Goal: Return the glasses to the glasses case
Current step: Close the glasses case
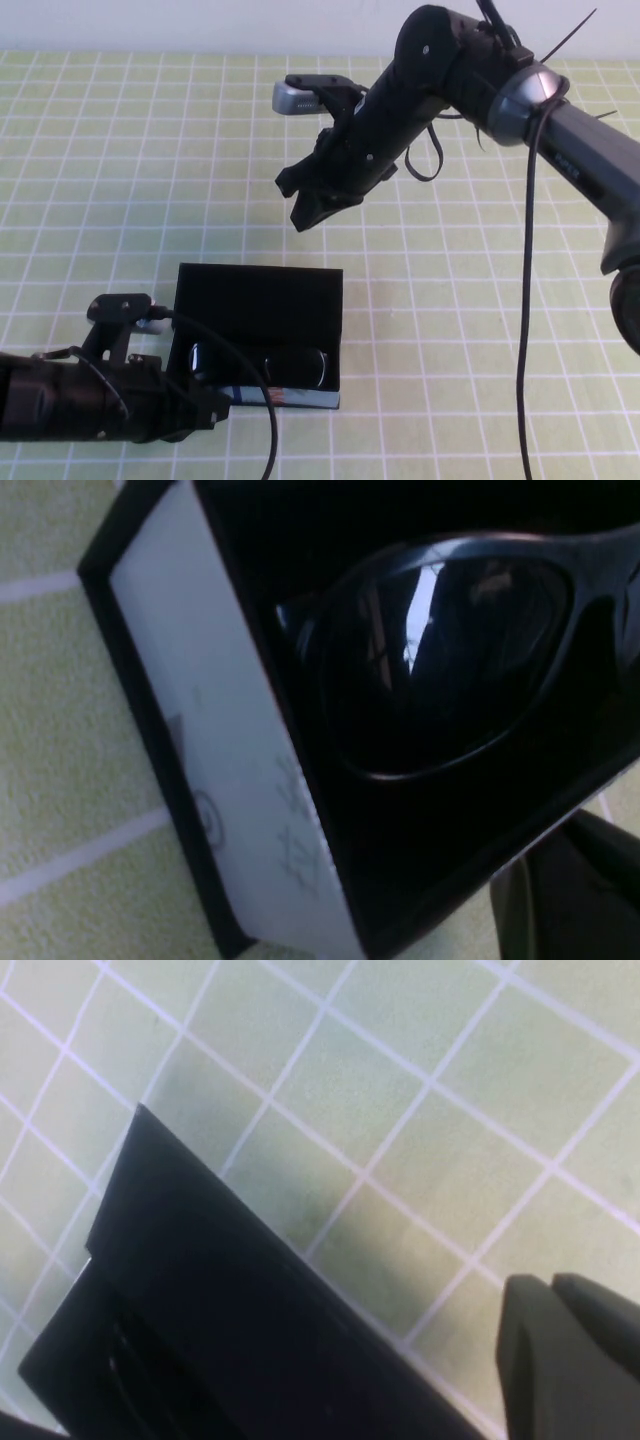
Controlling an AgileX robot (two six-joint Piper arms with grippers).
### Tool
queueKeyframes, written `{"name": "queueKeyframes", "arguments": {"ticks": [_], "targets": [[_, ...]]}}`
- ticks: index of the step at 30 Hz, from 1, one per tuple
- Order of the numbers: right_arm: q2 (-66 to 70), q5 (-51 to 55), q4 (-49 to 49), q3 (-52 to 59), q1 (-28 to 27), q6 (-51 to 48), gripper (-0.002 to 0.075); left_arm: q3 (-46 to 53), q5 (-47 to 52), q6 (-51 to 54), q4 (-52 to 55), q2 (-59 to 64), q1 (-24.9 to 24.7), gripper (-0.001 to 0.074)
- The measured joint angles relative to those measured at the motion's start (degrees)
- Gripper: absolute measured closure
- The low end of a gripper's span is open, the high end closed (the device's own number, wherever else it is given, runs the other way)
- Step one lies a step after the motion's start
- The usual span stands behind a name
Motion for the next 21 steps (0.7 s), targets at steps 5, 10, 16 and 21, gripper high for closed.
{"name": "queueKeyframes", "arguments": {"ticks": [5,10,16,21], "targets": [[2.89,0.0,2.38,-0.51,0.0,0.35,0.0737,0.0,-0.11,0.46,-0.14,0.13,0.0,0.0739],[7.38,0.0,3.38,-3.59,0.0,2.27,0.0737,0.0,-0.11,0.6,-0.14,0.13,0.0,0.0739],[8.88,0.0,3.6,-4.24,0.0,4.75,0.0737,0.0,-0.11,0.6,-0.14,0.13,0.0,0.0739],[7.95,-0.32,3.73,-1.46,0.83,5.47,0.0737,0.0,-0.11,0.6,-0.14,0.22,0.0,0.0739]]}}
